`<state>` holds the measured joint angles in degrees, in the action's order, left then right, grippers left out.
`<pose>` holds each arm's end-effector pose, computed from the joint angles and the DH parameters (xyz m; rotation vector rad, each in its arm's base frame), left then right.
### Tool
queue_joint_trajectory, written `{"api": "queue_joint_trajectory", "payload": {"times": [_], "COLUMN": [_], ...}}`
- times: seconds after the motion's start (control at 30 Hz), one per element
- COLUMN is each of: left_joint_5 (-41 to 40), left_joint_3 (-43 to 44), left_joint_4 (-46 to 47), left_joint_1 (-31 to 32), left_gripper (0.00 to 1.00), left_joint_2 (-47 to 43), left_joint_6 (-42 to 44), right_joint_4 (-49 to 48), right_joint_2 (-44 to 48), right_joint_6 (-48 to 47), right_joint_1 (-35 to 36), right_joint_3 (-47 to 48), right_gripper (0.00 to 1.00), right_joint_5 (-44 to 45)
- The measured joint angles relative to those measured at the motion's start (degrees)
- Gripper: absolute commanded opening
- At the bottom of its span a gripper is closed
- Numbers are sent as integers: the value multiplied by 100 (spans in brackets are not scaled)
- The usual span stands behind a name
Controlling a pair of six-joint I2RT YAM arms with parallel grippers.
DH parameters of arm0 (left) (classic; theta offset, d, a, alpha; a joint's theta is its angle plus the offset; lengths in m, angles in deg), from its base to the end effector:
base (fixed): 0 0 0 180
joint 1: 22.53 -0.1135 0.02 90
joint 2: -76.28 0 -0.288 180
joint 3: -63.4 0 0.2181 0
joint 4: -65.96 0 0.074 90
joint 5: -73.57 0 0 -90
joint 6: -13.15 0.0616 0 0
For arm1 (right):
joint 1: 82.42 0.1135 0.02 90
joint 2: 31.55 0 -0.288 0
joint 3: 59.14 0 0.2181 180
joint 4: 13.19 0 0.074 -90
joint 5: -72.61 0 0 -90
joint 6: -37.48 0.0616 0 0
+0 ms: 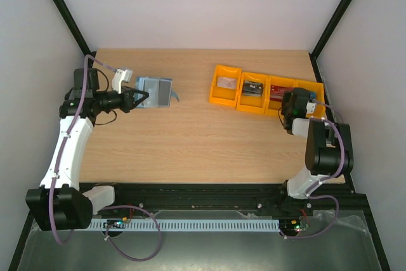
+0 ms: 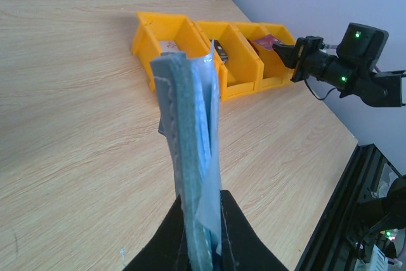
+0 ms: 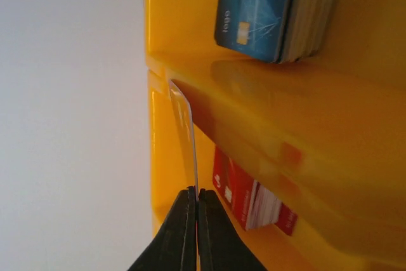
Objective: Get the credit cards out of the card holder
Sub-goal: Place the credit card in the storage box.
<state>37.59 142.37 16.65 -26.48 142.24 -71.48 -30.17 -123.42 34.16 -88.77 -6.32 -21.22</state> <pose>0.2069 -0.0357 0.3604 0.5353 1.9732 -0.9244 0.3228 -0.0318 0.2130 1.4829 1.4713 0.9607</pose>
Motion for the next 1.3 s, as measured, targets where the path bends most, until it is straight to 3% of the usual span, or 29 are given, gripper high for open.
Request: {"api": "queue_joint_trajectory", "payload": {"times": [0.63, 0.73, 0.87, 1.1, 1.27, 1.3], "left_joint_5": [68, 85, 87, 105, 122, 127], "left_joint_3": [-9, -31, -44, -46, -46, -46], "left_joint_4": [0, 2, -2, -2, -4, -4], "left_joint_1": [0, 0, 0, 0, 0, 0], "left_gripper": [2, 2, 2, 2, 2, 2], "left_joint_2": [52, 52, 52, 52, 52, 52], "left_joint_6": [28, 28, 28, 28, 28, 31], "right_joint_4": [470, 682, 772, 898, 944, 951], "right_joint_2": [-1141, -1329, -1460, -1397, -852, -669], "right_joint_6": [570, 555, 592, 439, 192, 114], "right_joint_1": [313, 323, 326, 326, 326, 326], "right_joint_3": [1314, 1617, 1720, 1725, 1657, 1635], "right_gripper": [2, 11, 37, 58, 70, 78], "right_joint_5": [413, 476, 555, 549, 516, 507]}}
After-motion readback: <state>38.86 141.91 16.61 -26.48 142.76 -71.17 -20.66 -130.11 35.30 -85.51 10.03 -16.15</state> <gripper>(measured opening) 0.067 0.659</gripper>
